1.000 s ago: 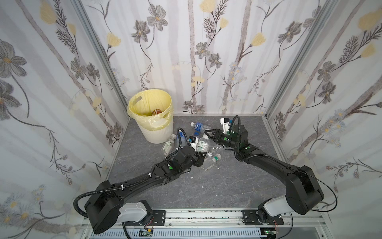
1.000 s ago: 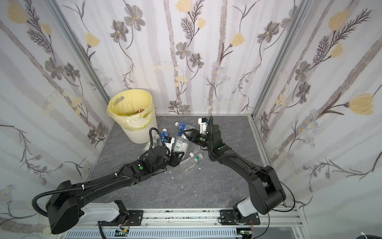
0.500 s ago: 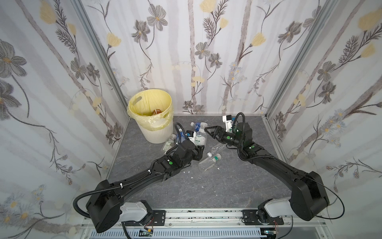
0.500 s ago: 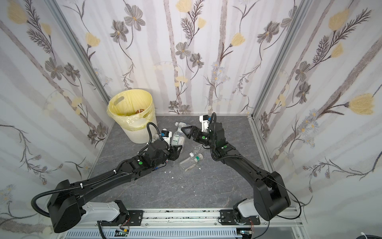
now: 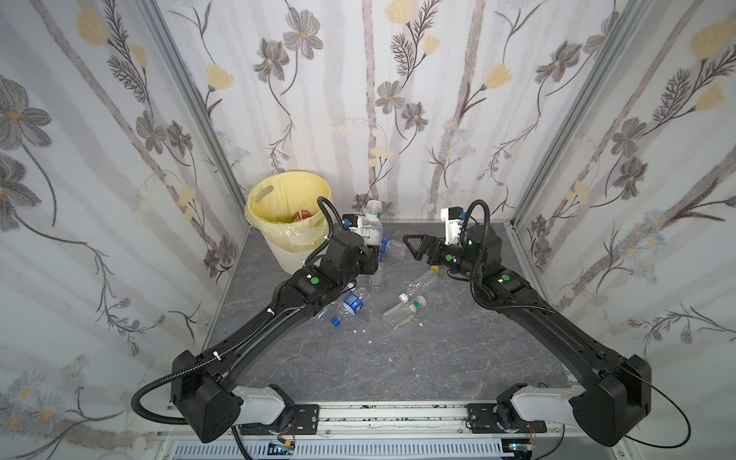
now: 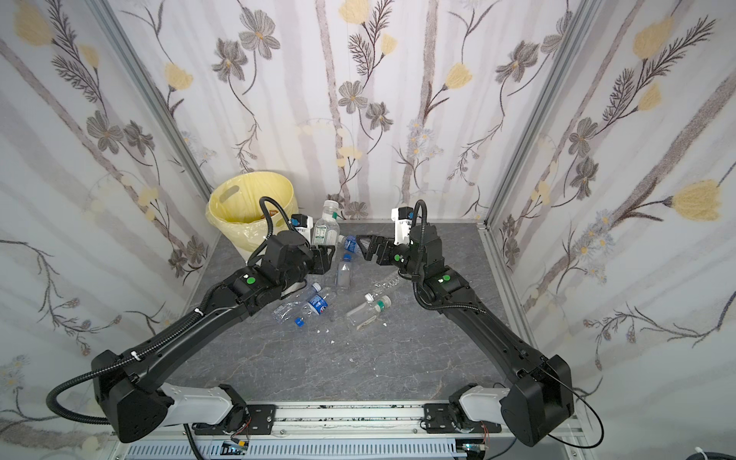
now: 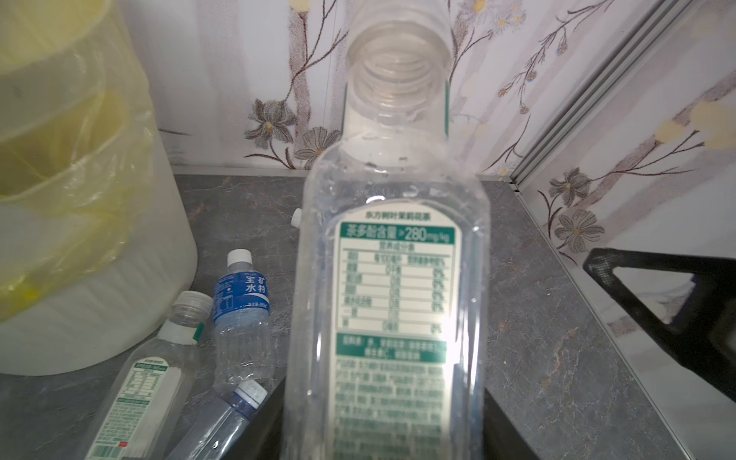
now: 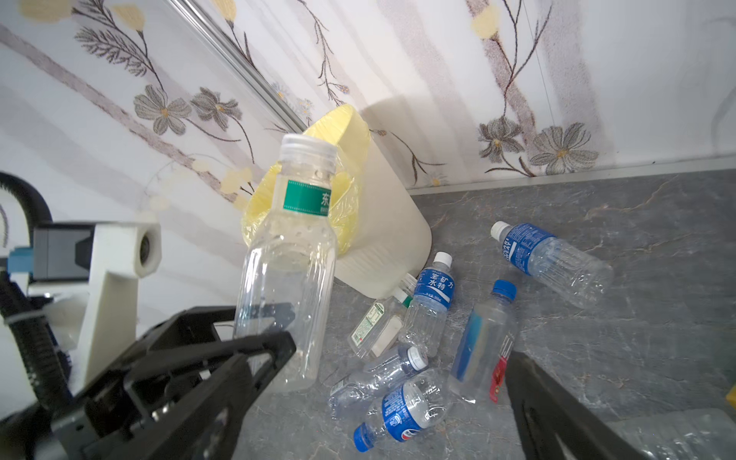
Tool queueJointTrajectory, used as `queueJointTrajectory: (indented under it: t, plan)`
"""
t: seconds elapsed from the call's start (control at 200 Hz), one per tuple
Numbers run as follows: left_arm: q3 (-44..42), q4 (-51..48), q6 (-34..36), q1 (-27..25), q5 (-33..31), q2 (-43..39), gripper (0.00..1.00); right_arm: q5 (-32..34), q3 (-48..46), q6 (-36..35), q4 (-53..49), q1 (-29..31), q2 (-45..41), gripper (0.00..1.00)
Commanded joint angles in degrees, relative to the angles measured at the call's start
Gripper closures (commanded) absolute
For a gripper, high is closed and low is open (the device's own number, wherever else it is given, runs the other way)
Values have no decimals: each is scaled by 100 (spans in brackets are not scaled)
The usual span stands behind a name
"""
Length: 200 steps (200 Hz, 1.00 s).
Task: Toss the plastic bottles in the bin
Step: 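Carry the square bottle toward the bin with the left gripper while the right withdraws, then raise the left gripper over the bin and open it to drop the bottle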
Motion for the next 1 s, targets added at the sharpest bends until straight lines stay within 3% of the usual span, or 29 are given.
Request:
queueJointTrajectory:
  t: [0.0, 0.44, 0.859, 0.994]
  plan:
    - [474, -575, 266, 232, -24, 137, 49, 723, 338, -1014, -581, 292, 9, 0]
    - [2360, -1055, 991, 1229, -128, 597, 49, 1561, 1945, -2153, -1200, 1423, 980, 0]
    - [4985, -1044, 1938, 1960, -990, 1017, 49, 1423, 2685, -2135, -1255, 1606, 1389, 0]
    - [5114, -1020, 1908, 2339, -848, 1225, 48, 1423, 2660, -2101, -1303, 1603, 1429, 0]
